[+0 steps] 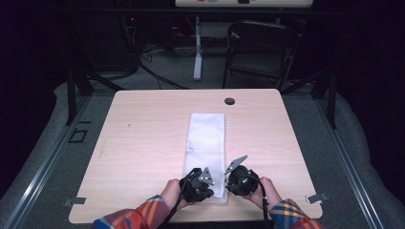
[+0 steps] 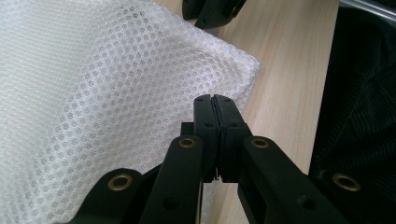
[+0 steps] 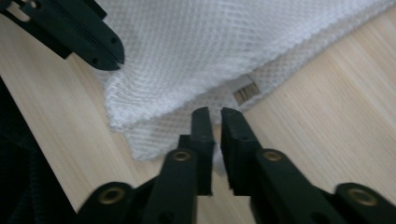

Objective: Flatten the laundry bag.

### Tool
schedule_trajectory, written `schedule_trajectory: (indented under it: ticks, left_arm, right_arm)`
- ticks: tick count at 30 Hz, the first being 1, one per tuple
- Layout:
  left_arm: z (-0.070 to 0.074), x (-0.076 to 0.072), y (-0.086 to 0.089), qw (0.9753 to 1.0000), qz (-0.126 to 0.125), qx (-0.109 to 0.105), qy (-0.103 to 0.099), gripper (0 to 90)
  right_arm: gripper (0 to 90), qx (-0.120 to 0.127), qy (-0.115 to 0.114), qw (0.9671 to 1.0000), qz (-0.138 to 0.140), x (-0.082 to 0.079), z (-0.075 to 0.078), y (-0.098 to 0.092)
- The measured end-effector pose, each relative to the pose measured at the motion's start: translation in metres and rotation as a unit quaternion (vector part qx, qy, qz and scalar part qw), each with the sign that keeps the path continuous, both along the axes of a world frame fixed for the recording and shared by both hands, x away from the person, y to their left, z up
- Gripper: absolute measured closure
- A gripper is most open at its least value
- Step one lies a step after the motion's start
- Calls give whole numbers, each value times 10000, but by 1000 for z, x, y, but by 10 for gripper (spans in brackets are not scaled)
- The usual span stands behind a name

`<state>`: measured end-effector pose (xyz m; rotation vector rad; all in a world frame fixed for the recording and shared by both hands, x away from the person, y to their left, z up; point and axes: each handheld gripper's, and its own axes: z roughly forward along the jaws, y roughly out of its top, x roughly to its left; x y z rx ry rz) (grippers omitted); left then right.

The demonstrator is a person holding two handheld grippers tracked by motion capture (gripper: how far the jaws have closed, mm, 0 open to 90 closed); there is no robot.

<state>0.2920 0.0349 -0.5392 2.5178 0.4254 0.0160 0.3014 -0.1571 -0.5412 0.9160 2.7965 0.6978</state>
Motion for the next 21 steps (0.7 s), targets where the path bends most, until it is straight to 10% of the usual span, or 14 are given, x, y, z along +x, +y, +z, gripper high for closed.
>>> schedule_trajectory:
  ticks: [8,21]
  left_arm:
    - [7,0,4,9998,51,-149,-104,889]
    - [19,4,20,9982,415,-223,-382,894]
  right_arm:
    - [900,341,-201,9992,-24,-2,-4,12]
    - [900,145,-36,9999,-43,1,-17,13]
